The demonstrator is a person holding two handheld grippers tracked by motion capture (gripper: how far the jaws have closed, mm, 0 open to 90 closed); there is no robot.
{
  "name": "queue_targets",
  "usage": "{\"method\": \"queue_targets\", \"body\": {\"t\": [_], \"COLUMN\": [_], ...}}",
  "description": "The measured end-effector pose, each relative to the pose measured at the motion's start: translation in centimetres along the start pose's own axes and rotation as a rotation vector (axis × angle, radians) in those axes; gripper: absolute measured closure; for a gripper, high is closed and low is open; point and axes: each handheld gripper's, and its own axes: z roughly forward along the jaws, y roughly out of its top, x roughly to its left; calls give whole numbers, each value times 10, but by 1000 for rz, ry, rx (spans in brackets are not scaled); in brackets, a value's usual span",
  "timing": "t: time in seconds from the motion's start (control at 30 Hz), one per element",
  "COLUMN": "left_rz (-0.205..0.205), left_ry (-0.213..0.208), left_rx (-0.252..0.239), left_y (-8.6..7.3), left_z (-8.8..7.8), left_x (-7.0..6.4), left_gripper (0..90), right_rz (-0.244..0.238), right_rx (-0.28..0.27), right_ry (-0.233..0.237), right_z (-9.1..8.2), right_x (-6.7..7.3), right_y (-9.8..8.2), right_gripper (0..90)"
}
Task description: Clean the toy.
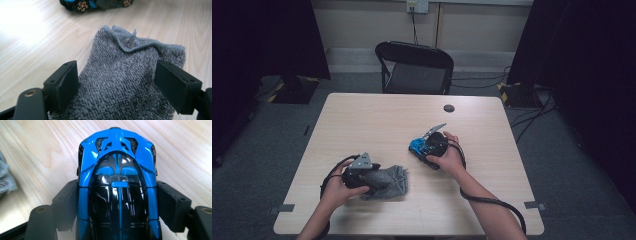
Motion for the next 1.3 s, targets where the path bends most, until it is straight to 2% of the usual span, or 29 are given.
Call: {"method": "queue_targets", "body": {"t": [0.17,0.3,0.4,0.47,0.5,0.63,0.67,0.7,0.73,0.8,0.87,0.93,1.03,1.1,1.13,1.17,1.3], "left_rz": [25,40,79,95,100,127,123,111,90,37,-24,-114,-147,-160,-151,-151,-146], "left_ry": [3,-12,-32,-23,-11,-29,-45,-39,-36,-24,-13,18,83,105,129,129,98], "left_rx": [0,3,39,64,88,150,163,168,186,182,135,52,21,19,27,27,54], "left_y": [2,1,1,1,1,0,2,4,6,9,13,18,21,22,23,23,22], "left_z": [-6,-7,-2,1,4,12,12,12,11,12,9,2,-3,1,8,8,20], "left_x": [1,-1,-5,-6,-6,-6,-7,-7,-7,-7,-3,4,13,15,16,16,13], "left_gripper": [190,190,199,208,228,367,460,574,647,715,737,744,749,749,747,743,736], "right_rz": [1,26,40,39,38,37,41,39,38,37,33,31,15,8,15,15,-7], "right_rx": [-8,-35,-50,-51,-54,-58,-59,-61,-63,-65,-74,-82,-83,-85,-87,-87,-11], "right_ry": [0,12,22,24,26,36,40,38,40,42,52,58,57,60,58,58,45], "right_z": [-6,-17,-23,-25,-27,-31,-33,-34,-35,-39,-43,-47,-51,-51,-50,-50,-29], "right_x": [-2,-6,-7,-6,-6,-4,-4,-4,-4,-3,-2,-2,0,1,1,1,2], "right_y": [1,-1,-2,-2,-2,-4,-5,-6,-7,-8,-8,-8,-6,-6,-6,-6,-8], "right_gripper": [263,263,263,263,263,263,263,263,263,263,271,272,274,273,274,274,273]}}
